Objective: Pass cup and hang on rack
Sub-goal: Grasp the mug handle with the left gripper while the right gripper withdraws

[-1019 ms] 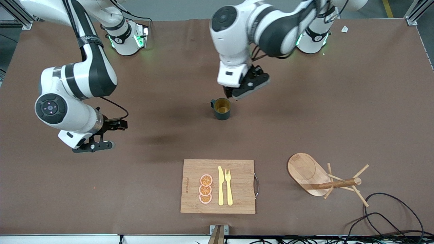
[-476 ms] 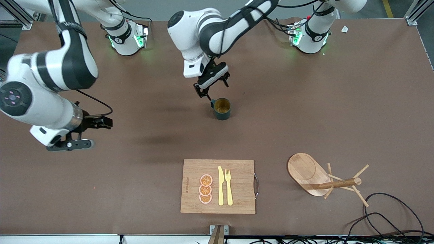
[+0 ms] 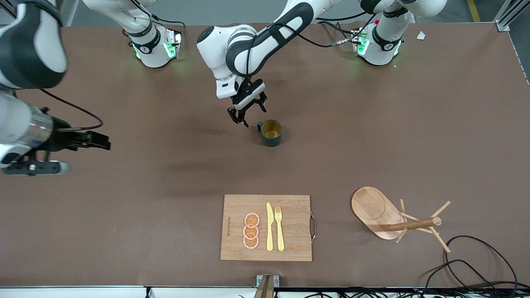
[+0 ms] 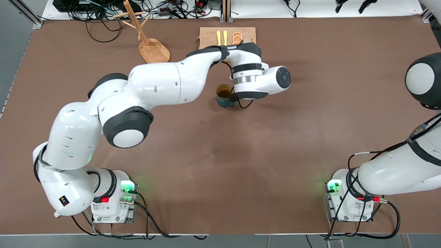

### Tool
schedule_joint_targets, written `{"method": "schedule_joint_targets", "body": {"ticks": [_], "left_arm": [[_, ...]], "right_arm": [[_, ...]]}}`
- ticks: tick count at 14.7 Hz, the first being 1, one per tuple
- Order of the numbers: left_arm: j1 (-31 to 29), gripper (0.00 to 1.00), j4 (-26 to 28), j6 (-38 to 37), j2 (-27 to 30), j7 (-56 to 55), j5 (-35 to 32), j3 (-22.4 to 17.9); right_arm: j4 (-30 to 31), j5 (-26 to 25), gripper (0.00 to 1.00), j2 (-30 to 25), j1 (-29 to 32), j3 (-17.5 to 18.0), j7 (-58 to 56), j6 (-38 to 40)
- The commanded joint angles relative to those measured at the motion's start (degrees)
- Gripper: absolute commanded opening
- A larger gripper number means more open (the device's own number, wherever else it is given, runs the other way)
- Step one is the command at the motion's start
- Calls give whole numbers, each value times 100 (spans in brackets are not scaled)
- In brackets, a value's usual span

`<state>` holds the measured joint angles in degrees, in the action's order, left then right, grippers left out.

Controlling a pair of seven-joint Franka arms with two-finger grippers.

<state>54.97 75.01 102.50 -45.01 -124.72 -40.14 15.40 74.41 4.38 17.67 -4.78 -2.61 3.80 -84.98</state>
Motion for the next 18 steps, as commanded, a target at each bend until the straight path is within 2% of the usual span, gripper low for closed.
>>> {"method": "schedule_joint_targets", "body": {"ticks": [1, 3, 8, 9, 12, 16, 18], "left_arm": [[128, 91, -215, 59, -253, -148, -90, -108], [163, 90, -250, 59, -402, -420, -90, -143], [277, 84, -303, 68, -736, -807, -90, -265], [347, 84, -321, 77, -780, -825, -90, -309], [445, 75, -470, 77, -895, -878, -90, -485], [743, 65, -470, 103, -1009, -887, -90, -819], [761, 61, -470, 95, -1018, -887, -90, -863]], "right_arm": [[-93, -295, 100, -35, 91, 146, 24, 95], [-93, -508, 100, -53, 117, 147, -55, 148], [-119, -482, 100, -70, 152, 103, 68, 359], [-93, -526, 100, -262, 152, 111, 59, 429], [126, -456, 100, -439, 416, 129, 51, 429], [468, -386, 100, -790, 495, 120, 51, 377], [505, -298, 100, -888, 539, 120, 50, 376]]}}
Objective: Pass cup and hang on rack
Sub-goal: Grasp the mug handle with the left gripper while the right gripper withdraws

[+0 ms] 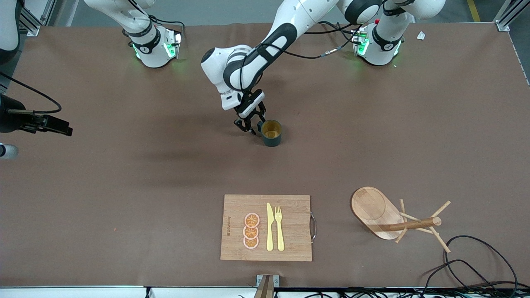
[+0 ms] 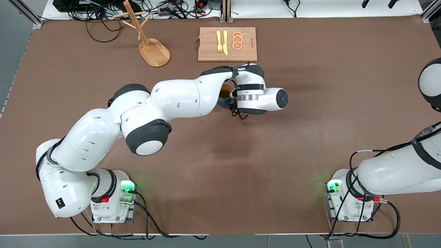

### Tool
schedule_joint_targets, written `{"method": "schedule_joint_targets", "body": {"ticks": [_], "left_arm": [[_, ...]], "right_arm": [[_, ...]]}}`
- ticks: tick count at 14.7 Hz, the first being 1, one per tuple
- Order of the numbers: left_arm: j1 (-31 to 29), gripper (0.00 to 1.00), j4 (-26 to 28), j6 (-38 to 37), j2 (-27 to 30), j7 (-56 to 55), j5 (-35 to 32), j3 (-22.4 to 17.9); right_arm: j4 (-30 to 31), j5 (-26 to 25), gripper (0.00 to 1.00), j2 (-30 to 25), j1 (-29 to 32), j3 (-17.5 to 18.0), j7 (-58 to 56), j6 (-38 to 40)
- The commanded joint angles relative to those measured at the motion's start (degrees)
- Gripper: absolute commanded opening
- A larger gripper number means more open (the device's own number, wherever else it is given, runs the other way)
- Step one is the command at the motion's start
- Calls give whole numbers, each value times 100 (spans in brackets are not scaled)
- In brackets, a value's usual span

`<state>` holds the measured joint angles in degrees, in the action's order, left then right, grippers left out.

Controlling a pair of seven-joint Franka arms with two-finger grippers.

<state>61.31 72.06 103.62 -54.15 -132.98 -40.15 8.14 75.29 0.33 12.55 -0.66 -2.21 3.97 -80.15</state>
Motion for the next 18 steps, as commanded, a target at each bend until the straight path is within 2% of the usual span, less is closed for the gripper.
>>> {"method": "schedule_joint_targets", "body": {"ticks": [1, 4, 7, 12, 15, 18], "left_arm": [[162, 60, -174, -52, -105, -62, -89, -198], [451, 56, -174, -140, -105, -79, -72, -461], [496, 53, -174, -158, -105, -79, -72, -480], [488, 46, -174, -158, -105, -70, -72, -488], [487, 45, -174, -158, -113, -62, -72, -593], [487, 39, -174, -149, -140, -62, -72, -611]], "right_arm": [[425, 108, 100, -411, 128, 81, 34, -98], [486, 108, 100, -534, 145, 81, 34, -89], [767, 108, 100, -815, 163, 81, 25, -141], [1821, 108, 100, -1658, 180, 72, 25, -528], [1858, 108, 100, -1782, 172, 81, 34, -458], [1858, 108, 100, -1853, 180, 63, 34, -414]]}}
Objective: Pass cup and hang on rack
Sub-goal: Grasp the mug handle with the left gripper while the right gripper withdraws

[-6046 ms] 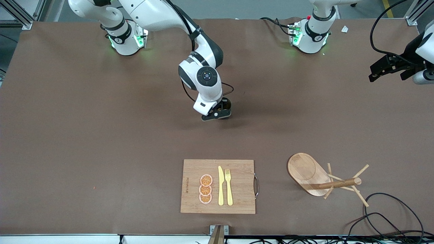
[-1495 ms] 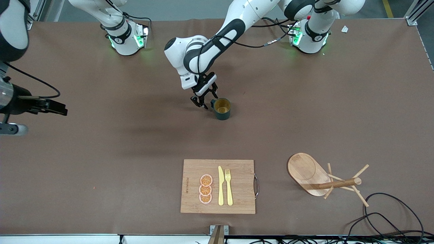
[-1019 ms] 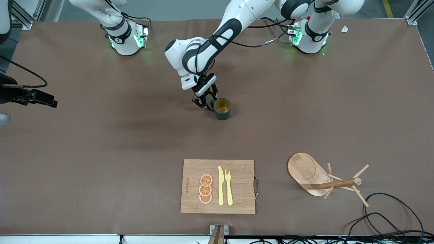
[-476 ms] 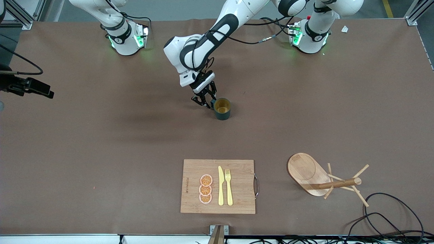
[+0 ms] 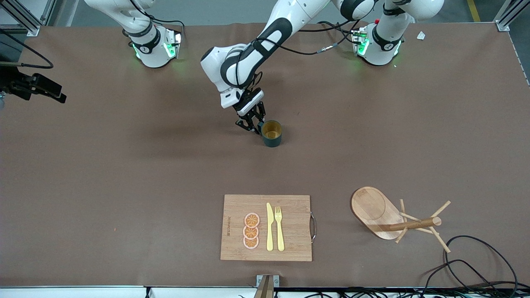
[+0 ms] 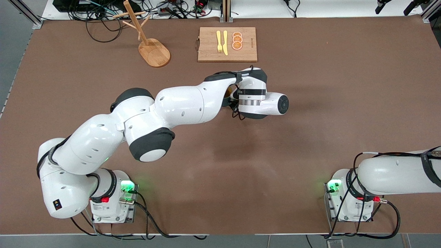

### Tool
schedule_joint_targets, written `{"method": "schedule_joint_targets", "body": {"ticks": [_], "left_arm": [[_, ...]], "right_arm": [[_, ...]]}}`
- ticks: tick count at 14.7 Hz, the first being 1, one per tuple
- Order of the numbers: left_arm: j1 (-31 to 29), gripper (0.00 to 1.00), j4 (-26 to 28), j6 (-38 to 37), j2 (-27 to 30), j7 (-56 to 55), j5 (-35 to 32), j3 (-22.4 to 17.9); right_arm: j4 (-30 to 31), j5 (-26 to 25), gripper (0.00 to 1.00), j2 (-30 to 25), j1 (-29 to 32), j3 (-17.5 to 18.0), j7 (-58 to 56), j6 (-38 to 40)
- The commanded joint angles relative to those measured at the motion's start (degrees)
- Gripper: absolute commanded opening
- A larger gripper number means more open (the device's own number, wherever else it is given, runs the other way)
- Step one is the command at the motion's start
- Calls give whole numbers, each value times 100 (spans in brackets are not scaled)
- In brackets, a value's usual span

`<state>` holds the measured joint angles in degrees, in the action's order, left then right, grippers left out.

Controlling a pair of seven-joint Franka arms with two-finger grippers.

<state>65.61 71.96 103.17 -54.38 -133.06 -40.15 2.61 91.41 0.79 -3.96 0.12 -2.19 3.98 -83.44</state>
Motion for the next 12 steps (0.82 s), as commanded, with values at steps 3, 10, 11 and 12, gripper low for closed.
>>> {"method": "schedule_joint_targets", "body": {"ticks": [3, 10, 11, 12], "left_arm": [[57, 30, -165, -104, -116, -45, -63, -50], [14, 2, -165, -87, 24, 25, -28, -23], [-4, 1, -165, -87, 103, 78, -10, -23], [-100, 1, -165, -104, 208, 148, 25, -15]], "right_arm": [[237, 62, 100, -193, 129, 78, 24, -111], [202, 0, 100, -184, 146, 70, -212, -164], [202, 0, 100, -175, 173, 70, -353, -182], [202, 0, 100, -184, 208, 70, -389, -182]]}}
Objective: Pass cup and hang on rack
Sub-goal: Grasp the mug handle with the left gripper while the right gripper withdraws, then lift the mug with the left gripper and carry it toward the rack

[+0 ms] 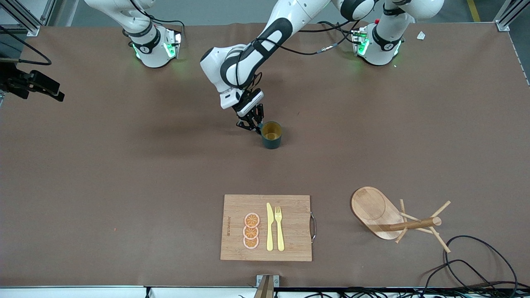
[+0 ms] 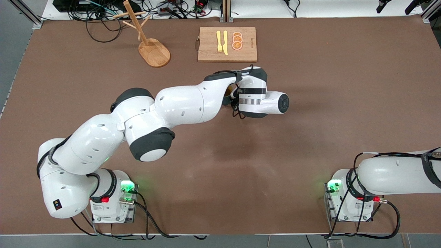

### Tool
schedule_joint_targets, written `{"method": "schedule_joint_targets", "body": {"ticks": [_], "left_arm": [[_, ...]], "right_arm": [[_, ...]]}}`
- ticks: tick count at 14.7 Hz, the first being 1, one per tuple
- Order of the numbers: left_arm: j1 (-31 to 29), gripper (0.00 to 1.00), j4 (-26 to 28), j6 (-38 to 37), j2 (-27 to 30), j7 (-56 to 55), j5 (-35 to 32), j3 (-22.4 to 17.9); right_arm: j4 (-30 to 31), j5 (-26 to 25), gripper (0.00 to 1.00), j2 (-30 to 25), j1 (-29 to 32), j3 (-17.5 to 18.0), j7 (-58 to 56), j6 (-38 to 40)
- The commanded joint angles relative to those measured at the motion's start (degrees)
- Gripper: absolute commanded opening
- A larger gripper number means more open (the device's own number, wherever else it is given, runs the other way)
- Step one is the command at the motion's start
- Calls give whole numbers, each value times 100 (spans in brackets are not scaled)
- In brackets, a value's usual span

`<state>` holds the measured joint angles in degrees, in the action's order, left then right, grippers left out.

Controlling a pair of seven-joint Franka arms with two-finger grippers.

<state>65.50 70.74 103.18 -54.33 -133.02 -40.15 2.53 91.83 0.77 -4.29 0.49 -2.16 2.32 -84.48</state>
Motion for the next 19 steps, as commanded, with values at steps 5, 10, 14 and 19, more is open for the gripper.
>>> {"method": "schedule_joint_targets", "body": {"ticks": [5, 10, 14, 19], "left_arm": [[-695, 1, -26, -105, 1115, 1011, 883, 2], [-1609, 1, 1, -105, 2214, 2365, 2263, -16], [-2452, 1, 9, -105, 2848, 3394, 3300, -7], [-3647, 0, 1, -113, 3227, 4563, 4698, 10]], "right_arm": [[151, 3, 100, -151, 171, 75, -336, -78], [151, 29, 100, -151, 215, 66, -451, -43], [151, 55, 100, -151, 232, 66, -451, -25], [151, 55, 100, -151, 232, 66, -451, -16]]}}
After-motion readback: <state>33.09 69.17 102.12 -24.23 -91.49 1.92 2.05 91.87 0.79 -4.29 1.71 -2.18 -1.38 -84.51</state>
